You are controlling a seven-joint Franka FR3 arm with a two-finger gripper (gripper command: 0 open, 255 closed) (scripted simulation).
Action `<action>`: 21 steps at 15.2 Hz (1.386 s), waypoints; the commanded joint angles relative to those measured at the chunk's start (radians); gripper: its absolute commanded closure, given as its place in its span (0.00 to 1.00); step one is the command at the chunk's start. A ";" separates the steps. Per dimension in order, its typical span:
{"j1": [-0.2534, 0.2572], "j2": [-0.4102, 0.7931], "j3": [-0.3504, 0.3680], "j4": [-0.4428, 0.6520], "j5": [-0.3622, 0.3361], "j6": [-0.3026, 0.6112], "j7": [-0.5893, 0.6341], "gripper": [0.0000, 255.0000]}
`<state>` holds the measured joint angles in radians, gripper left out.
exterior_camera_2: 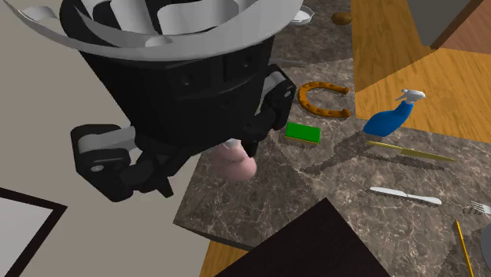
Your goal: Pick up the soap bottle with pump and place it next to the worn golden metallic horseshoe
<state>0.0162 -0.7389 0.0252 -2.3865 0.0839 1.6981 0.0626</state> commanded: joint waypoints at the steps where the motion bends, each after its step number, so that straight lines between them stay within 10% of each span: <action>1: 0.000 0.000 0.000 0.000 0.000 0.000 0.000 0.00; 21: -0.114 0.602 -0.031 0.002 -0.119 0.630 0.050 0.00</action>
<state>-0.0942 -0.1799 -0.0061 -2.4058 -0.0276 2.3036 0.1033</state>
